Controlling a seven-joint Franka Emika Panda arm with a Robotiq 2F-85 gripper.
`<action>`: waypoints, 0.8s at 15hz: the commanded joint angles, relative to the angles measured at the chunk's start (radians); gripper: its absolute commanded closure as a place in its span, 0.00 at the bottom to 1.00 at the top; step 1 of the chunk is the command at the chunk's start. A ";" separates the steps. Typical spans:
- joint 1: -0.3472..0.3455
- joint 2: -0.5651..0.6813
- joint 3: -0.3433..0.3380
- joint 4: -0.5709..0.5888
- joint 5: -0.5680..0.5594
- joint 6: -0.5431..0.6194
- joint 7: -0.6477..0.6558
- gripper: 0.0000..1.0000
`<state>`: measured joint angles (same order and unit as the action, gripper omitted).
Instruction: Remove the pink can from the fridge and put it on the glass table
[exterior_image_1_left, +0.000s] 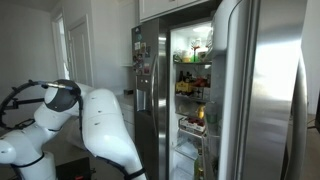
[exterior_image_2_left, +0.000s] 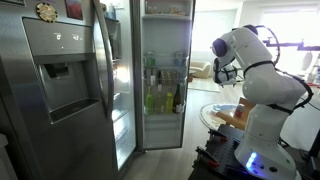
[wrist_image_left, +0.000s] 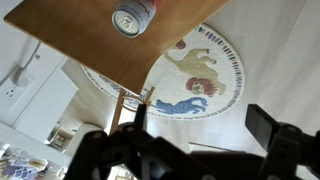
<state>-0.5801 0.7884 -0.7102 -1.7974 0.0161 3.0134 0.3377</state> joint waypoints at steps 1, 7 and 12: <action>0.100 -0.186 -0.024 -0.212 0.011 0.048 -0.083 0.00; 0.333 -0.387 -0.194 -0.435 -0.034 0.060 -0.122 0.00; 0.619 -0.528 -0.473 -0.558 -0.142 0.037 -0.128 0.00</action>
<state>-0.1167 0.3879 -1.0378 -2.2604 -0.0560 3.0618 0.2356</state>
